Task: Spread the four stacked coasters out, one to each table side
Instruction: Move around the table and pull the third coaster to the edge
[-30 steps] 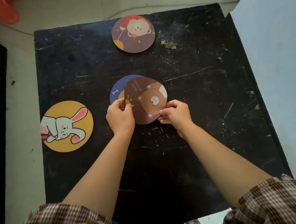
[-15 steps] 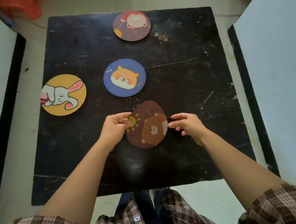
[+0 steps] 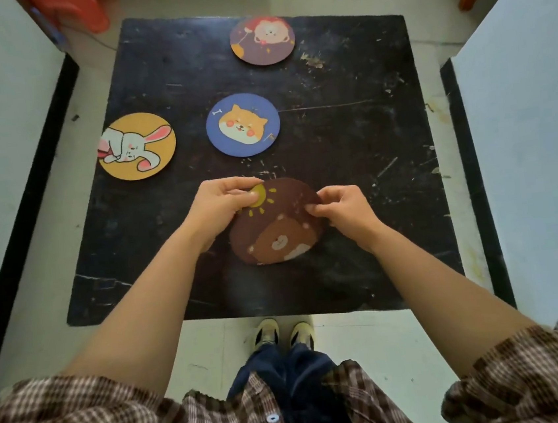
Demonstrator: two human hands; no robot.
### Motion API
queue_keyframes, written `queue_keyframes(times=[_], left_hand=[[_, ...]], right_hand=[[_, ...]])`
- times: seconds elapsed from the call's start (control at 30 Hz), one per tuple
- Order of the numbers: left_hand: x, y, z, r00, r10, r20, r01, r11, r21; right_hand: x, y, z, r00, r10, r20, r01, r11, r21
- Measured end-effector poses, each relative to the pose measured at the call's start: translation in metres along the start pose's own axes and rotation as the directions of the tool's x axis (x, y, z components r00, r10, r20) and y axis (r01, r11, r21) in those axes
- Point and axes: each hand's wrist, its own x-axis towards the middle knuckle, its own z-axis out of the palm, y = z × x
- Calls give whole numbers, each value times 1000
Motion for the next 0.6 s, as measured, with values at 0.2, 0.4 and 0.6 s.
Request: queue_keyframes(times=[0.2, 0.4, 0.6], left_hand=[[-20, -67, 0, 945, -303, -121, 318, 936, 148], [-27, -105, 25, 903, -292, -316, 354, 922, 158], [-26, -109, 42, 903, -224, -367, 336, 901, 274]], right_hand=[[-18, 37, 8, 944, 327, -44, -324, 944, 58], [-31, 67, 23, 911, 370, -184, -394, 911, -122], [-37, 67, 25, 897, 402, -182, -425, 898, -112]])
